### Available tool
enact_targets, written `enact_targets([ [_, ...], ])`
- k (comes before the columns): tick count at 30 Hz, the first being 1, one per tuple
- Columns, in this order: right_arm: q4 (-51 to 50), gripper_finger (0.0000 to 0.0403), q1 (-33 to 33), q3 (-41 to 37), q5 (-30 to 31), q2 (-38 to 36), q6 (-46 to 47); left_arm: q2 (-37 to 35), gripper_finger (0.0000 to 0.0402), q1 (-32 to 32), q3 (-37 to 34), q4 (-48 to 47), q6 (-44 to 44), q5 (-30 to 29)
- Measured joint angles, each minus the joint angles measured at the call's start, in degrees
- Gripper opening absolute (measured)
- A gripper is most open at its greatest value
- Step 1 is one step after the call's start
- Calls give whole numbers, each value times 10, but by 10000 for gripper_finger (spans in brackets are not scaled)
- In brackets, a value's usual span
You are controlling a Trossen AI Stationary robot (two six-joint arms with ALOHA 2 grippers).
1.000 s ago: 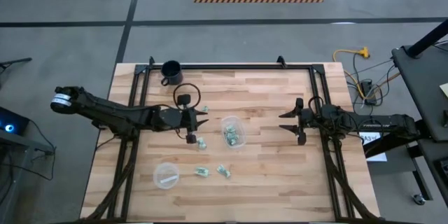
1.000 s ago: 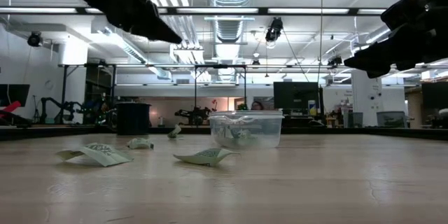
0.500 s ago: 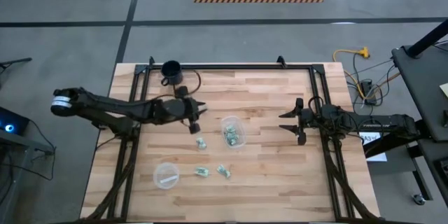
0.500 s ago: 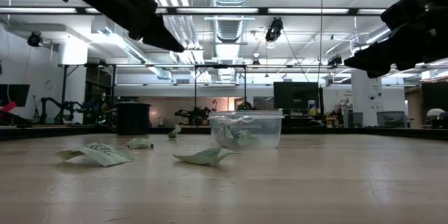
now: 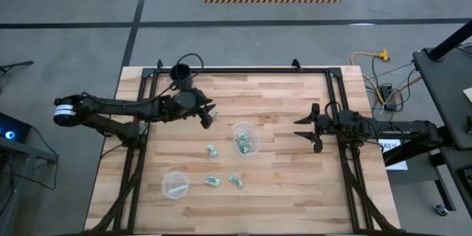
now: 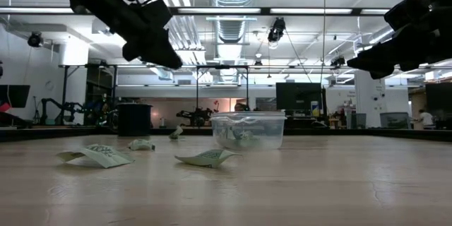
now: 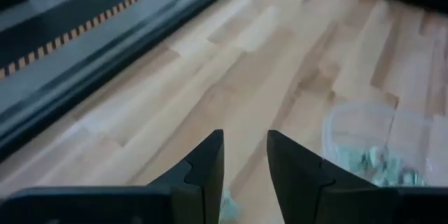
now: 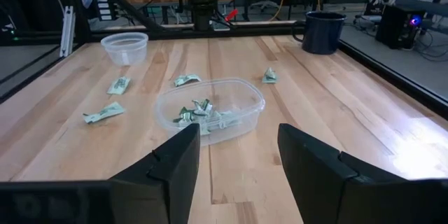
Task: Pick and place items into bin
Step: Put the stevia packet into the transparent bin
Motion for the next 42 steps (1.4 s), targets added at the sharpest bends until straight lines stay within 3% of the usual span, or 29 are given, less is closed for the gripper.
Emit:
enact_targets([
  [23,0,183,0,0,0,0,-5,11,106,0,-21,17,46,-9],
  [42,0,183,0,0,0,0,-4,59,219,0,-9,32,42,-21],
])
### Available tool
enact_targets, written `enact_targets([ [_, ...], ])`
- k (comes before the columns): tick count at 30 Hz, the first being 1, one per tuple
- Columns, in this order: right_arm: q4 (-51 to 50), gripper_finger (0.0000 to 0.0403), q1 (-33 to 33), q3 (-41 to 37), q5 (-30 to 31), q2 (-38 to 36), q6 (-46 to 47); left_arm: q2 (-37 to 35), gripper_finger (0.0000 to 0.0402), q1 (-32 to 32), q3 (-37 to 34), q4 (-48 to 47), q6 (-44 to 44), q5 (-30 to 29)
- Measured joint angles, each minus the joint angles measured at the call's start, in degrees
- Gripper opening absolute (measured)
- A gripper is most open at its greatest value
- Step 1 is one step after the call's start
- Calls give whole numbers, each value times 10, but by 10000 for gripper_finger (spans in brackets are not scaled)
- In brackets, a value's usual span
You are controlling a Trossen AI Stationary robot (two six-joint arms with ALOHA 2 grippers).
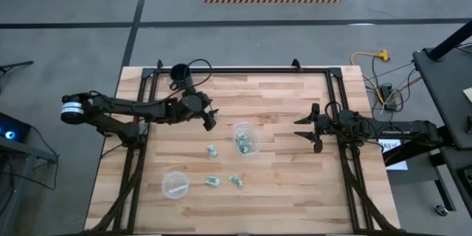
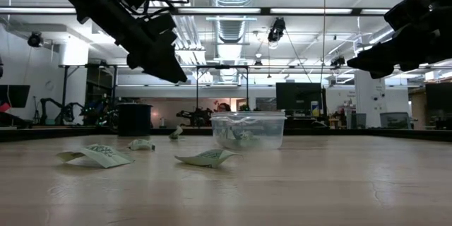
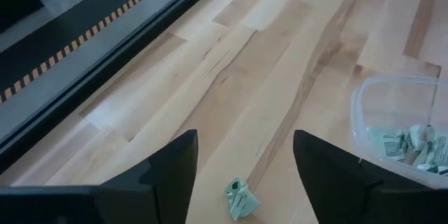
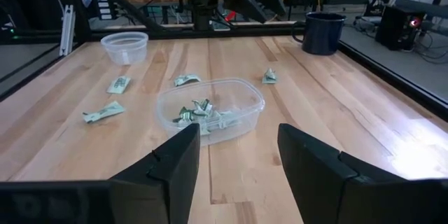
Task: Pick and place items into bin
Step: Put the stevia packet into the transparent bin
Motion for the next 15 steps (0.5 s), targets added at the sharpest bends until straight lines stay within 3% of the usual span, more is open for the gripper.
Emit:
enact_targets([
  [6,0,183,0,0,0,0,2,5,230,0,-6,-1,-2,0],
  [15,0,183,0,0,0,0,-1,38,231,5,-11,-4,-76,8],
])
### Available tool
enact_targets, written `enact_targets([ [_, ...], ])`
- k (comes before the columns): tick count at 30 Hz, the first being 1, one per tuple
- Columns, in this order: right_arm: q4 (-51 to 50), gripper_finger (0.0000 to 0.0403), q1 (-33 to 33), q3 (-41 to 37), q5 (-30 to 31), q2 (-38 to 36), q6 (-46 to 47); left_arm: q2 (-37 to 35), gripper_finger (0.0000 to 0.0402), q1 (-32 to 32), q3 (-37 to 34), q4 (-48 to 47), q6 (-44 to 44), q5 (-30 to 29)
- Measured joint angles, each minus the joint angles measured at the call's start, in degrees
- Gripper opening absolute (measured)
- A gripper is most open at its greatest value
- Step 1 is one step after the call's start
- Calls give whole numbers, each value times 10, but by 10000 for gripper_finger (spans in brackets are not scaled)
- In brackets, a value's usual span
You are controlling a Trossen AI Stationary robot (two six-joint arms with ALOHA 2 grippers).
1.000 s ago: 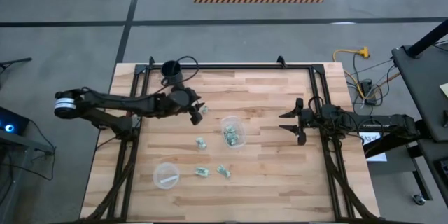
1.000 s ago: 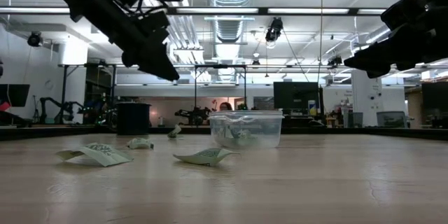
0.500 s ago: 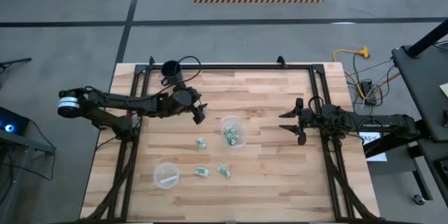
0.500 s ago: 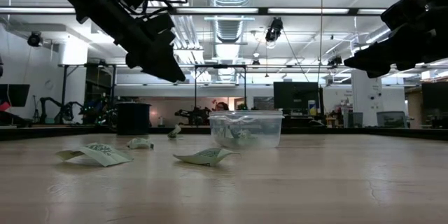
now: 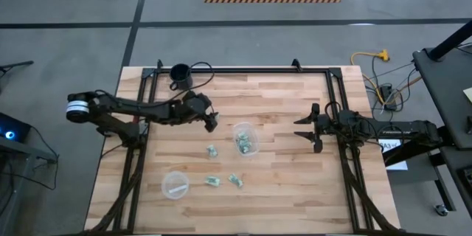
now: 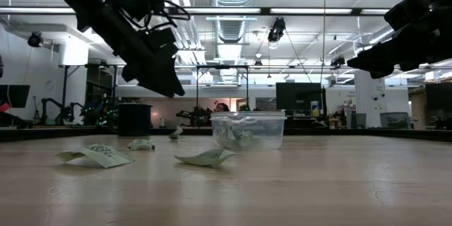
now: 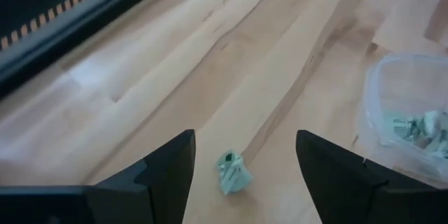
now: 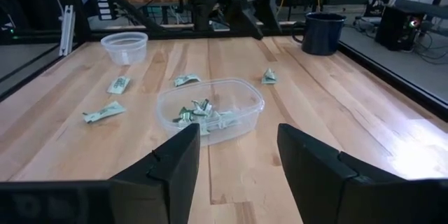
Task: Pick and place items into bin
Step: Put the stevia packet into the transparent bin
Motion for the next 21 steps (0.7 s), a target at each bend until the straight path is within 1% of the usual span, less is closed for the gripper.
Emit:
enact_targets([
  [9,0,183,0,0,0,0,3,46,231,17,6,4,-114,5],
  [16,0,183,0,0,0,0,3,96,231,20,24,5,-147,5],
  [21,0,183,0,0,0,0,0,132,231,22,32,3,-152,5],
])
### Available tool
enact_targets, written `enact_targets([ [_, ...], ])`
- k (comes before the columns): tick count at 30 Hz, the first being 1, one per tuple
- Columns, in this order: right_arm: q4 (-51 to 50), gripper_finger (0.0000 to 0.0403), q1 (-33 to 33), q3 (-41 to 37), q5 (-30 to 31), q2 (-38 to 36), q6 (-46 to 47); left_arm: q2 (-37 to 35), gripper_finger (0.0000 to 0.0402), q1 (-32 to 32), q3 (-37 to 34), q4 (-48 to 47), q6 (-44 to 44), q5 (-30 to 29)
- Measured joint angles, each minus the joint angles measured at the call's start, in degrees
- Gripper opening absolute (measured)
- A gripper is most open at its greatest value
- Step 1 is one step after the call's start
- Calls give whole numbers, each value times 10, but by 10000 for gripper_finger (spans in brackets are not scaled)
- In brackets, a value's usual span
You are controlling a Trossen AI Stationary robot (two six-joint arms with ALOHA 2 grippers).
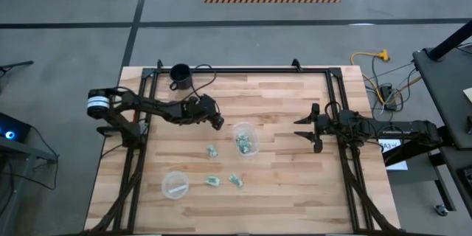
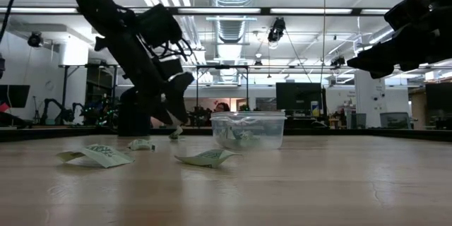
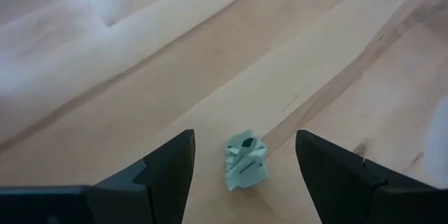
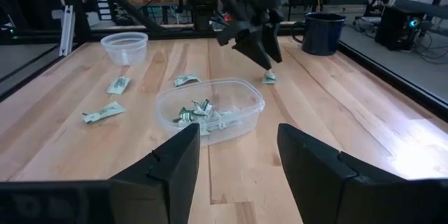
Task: Pick and place items into bin
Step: Put the stevia packet into the transparent bin
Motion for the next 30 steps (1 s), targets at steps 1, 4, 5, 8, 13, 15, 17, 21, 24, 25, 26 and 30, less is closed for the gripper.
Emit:
enact_targets([
  [1,0,183,0,0,0,0,2,4,231,0,1,0,-3,0],
  [4,0,183,0,0,0,0,2,16,231,0,4,0,-13,0],
  [5,0,183,0,0,0,0,0,19,231,0,4,-1,-14,0],
  [8,0,183,0,0,0,0,2,25,231,0,4,0,-14,0],
  [13,0,183,0,0,0,0,0,31,231,0,3,0,-15,0],
  [15,0,183,0,0,0,0,3,31,231,0,3,0,-15,0],
  [17,0,183,0,0,0,0,2,31,231,0,3,0,-15,0],
  [21,0,183,0,0,0,0,2,31,231,0,3,0,-15,1],
  [24,0,183,0,0,0,0,3,32,231,0,3,0,-15,2],
  [25,0,183,0,0,0,0,0,34,231,0,3,1,-14,2],
  [26,0,183,0,0,0,0,0,37,231,0,3,0,-14,2],
  [30,0,183,0,0,0,0,3,57,231,0,3,5,-13,2],
])
